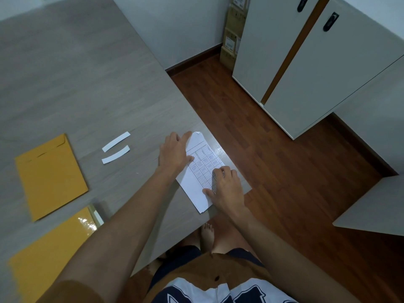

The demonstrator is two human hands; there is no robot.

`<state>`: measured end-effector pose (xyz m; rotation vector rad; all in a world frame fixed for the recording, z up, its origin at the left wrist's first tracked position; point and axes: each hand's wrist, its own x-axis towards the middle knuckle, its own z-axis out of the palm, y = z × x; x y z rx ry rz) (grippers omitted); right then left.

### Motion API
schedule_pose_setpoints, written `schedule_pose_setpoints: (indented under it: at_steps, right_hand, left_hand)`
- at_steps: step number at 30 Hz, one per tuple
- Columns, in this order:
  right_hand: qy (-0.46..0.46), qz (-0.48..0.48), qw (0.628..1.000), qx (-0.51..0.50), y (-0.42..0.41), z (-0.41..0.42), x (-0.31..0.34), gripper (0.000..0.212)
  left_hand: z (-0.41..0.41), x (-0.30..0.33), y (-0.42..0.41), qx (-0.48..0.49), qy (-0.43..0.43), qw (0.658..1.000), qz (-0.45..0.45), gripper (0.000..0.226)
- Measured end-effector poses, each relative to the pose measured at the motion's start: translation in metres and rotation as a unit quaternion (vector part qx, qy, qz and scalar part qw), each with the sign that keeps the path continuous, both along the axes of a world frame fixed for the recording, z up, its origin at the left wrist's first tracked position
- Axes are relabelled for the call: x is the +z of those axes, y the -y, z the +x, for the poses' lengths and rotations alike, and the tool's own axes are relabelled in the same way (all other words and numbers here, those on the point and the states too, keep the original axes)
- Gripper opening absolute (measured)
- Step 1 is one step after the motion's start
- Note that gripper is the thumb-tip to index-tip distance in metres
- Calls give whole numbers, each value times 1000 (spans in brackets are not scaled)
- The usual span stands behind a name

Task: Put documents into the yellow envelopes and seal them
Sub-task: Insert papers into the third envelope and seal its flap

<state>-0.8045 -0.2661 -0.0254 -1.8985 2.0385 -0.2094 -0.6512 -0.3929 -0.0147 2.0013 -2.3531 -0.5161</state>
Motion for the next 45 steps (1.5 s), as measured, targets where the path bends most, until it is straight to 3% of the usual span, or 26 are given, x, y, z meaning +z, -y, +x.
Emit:
schedule_pose_setpoints:
  at_steps: [15, 29, 35, 40, 45]
  right_hand:
    - [1, -4, 1000, -6, -1, 2, -2, 58]
    - [-9, -6, 1000, -1, -2, 0, -4, 58]
    - [-6, -7, 1000, -2, -4, 1, -3, 58]
    - [-8, -4, 1000, 1, -3, 1, -2, 57]
    - [-1, 4, 1000, 1, -2, 1, -2, 56]
  left_hand:
    - [-12, 0, 26, -41, 42, 997, 45, 76]
    - [-12, 5, 30, -74, 6, 997, -6, 51]
    - [-10, 7, 14, -62, -49, 997, 17, 41]
    - [8, 17, 16, 57, -212, 973, 73, 47]
    - [31, 16, 17, 7, -98, 988, 123, 35]
